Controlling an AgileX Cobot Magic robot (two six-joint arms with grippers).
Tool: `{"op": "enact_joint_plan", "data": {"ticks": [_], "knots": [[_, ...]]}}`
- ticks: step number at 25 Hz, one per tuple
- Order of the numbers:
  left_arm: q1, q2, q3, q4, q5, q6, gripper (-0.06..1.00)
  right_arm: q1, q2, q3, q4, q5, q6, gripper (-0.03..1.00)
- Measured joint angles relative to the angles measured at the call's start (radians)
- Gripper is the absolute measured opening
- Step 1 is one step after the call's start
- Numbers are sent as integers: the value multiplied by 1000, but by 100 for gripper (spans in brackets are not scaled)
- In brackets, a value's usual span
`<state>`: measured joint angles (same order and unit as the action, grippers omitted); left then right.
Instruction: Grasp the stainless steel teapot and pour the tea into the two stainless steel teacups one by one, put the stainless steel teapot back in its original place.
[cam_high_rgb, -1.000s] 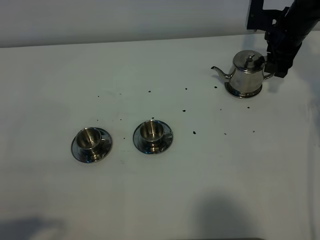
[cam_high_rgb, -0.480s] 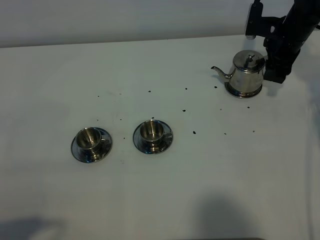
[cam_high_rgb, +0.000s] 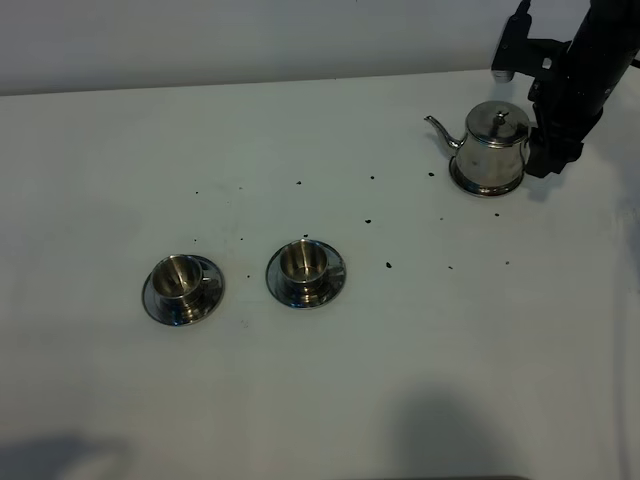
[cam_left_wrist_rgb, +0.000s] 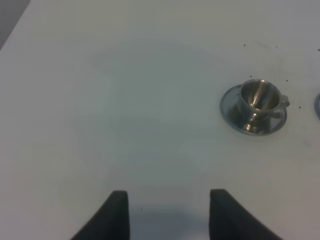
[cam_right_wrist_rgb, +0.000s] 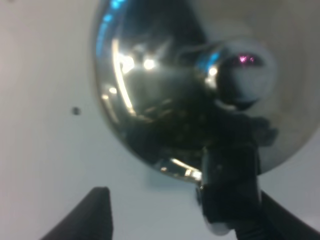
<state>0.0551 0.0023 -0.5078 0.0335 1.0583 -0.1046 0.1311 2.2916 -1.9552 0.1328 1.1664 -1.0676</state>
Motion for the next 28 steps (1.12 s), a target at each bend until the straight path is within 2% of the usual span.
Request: {"op": "enact_joint_plan", "data": {"ticks": [5, 11, 14, 21, 28], "knots": [[0, 0, 0, 0, 0, -1, 41, 0, -1, -14, 34, 48, 65, 51], [0, 0, 0, 0, 0, -1, 41, 3, -1, -29, 49, 49, 164, 51], [0, 0, 0, 0, 0, -1, 41, 3, -1, -29, 44, 48, 175, 51], [0, 0, 0, 0, 0, -1, 41, 3, -1, -30, -50, 48, 183, 51], [0, 0, 0, 0, 0, -1, 41, 12, -1, -30, -81, 33, 157, 51]]}}
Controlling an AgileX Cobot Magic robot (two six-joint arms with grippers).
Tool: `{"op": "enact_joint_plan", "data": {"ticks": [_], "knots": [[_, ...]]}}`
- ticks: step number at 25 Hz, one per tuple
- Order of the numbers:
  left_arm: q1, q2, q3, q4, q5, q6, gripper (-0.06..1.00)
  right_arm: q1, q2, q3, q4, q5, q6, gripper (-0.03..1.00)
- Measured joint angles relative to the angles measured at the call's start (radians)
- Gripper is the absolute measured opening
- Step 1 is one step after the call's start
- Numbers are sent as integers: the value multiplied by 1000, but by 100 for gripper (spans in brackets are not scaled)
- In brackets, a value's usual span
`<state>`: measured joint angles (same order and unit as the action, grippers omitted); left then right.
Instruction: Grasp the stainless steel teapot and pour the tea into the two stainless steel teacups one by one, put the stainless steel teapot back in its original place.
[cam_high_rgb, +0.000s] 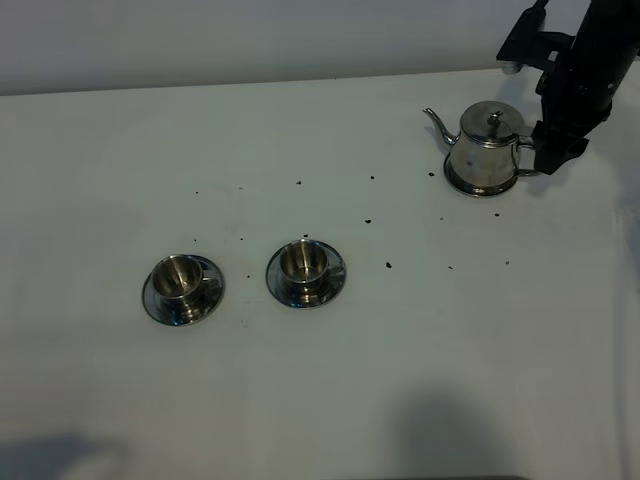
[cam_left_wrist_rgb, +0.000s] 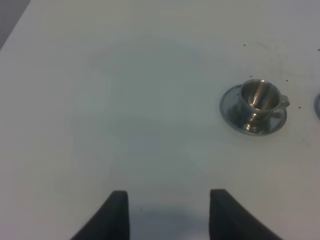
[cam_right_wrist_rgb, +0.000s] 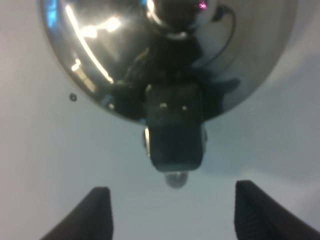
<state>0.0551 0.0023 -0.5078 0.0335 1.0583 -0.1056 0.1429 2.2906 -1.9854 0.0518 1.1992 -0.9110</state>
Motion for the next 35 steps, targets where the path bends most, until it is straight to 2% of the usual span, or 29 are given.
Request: {"op": "enact_joint_plan", "data": {"ticks": [10, 35], "knots": [[0, 0, 0, 0, 0, 0, 41, 43, 0, 0, -27, -70, -14, 51], [0, 0, 0, 0, 0, 2, 41, 62, 28, 0, -60, -102, -16, 51]]}}
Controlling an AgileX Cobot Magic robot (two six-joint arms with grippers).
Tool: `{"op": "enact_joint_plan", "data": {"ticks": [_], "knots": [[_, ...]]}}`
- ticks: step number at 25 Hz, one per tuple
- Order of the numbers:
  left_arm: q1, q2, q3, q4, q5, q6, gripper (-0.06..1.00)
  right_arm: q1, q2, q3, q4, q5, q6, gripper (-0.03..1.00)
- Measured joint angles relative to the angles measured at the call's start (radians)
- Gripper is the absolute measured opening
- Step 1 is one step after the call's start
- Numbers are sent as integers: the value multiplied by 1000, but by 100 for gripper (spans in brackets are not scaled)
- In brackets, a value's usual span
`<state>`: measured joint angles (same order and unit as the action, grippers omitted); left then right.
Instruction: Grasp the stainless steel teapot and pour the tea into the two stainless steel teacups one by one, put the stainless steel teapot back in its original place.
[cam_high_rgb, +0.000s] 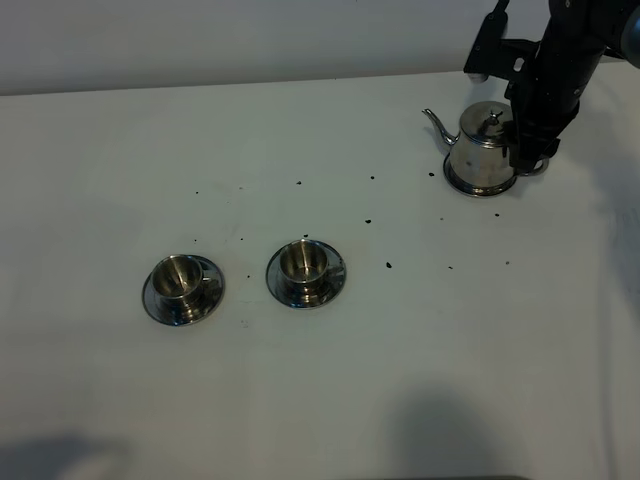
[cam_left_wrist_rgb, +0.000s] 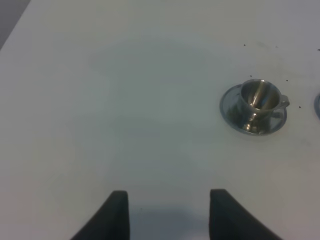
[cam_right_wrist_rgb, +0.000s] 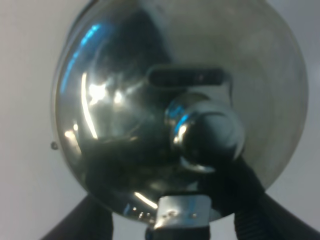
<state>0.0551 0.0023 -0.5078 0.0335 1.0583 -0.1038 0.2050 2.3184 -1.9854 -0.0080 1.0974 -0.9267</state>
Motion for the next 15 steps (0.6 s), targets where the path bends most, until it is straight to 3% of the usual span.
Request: {"op": "enact_joint_plan", "data": {"ticks": [15], "knots": [[0, 0, 0, 0, 0, -1, 41, 0, 35, 0, -20, -7, 2, 51]]}}
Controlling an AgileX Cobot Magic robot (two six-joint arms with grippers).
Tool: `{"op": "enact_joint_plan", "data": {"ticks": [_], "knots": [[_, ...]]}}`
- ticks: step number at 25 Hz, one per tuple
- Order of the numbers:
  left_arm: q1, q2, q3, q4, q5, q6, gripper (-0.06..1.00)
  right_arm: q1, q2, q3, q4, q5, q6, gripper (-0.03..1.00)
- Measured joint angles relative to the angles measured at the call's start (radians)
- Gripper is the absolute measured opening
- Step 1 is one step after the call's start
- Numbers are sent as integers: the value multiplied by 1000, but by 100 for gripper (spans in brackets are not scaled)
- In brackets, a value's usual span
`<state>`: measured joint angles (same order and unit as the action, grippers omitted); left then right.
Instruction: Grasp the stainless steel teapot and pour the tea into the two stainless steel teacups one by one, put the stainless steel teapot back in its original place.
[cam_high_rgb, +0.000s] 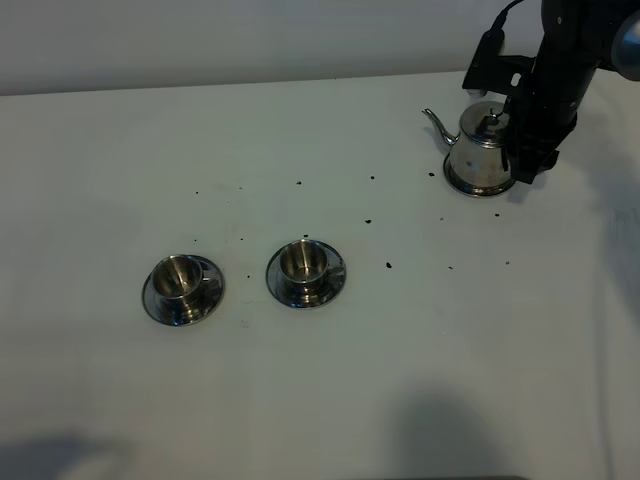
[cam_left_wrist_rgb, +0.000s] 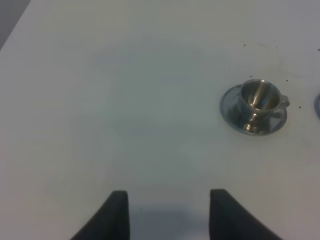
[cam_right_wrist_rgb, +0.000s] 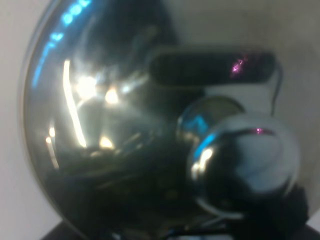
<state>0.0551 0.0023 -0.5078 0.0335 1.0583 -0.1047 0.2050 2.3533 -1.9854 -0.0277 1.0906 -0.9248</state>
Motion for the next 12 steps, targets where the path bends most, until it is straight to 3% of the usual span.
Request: {"op": "enact_joint_plan", "data": {"ticks": [5, 12], "knots": [[0, 0, 0, 0, 0, 0, 41, 0, 0, 0, -1, -4, 0, 45], [0, 0, 0, 0, 0, -1, 41, -1, 0, 0, -9, -6, 0, 27]]}}
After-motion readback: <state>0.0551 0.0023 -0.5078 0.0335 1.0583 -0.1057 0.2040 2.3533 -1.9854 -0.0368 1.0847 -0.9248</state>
